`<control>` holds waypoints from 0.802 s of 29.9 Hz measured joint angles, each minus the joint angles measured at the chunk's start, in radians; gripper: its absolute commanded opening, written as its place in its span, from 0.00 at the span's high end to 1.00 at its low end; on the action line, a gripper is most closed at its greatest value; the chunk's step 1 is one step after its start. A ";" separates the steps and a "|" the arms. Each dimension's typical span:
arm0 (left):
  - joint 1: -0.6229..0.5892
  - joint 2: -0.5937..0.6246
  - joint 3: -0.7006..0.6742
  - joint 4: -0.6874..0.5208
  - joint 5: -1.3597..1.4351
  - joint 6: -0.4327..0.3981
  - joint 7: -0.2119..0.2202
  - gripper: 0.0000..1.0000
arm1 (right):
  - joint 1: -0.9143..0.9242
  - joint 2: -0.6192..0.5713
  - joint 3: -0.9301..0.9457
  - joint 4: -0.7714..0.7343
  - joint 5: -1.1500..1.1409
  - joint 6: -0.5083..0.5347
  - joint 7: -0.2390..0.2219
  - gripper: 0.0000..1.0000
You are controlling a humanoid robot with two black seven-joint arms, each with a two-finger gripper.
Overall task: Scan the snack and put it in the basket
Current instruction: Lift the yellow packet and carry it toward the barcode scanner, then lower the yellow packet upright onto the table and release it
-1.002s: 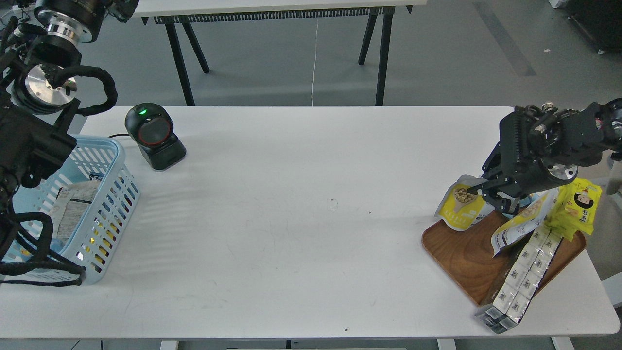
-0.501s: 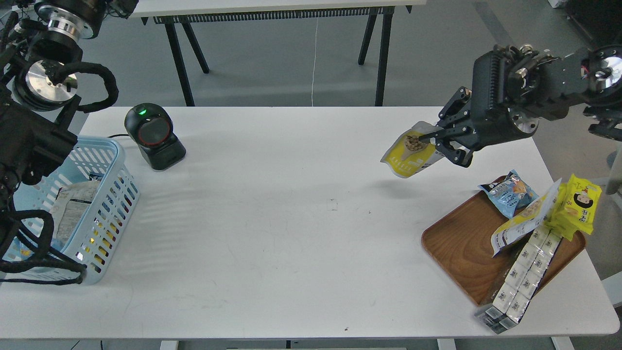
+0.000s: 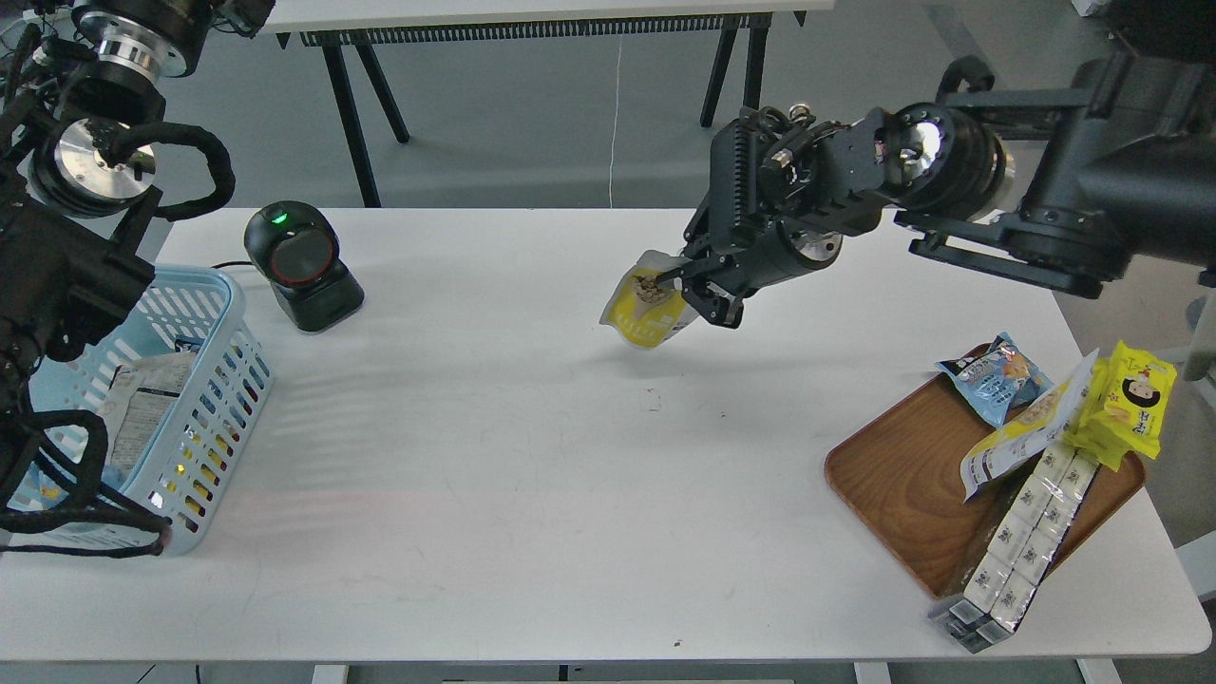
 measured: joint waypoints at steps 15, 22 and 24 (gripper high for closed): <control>0.001 0.000 0.000 0.000 0.000 0.000 -0.003 0.00 | -0.049 0.229 0.012 -0.152 0.035 0.001 0.000 1.00; 0.001 -0.001 0.000 0.000 0.000 0.000 -0.004 0.00 | -0.065 0.251 0.012 -0.171 0.037 0.001 0.000 1.00; 0.001 -0.003 0.000 0.000 0.000 0.000 -0.005 0.00 | -0.066 0.252 0.011 -0.171 0.037 0.001 0.000 0.99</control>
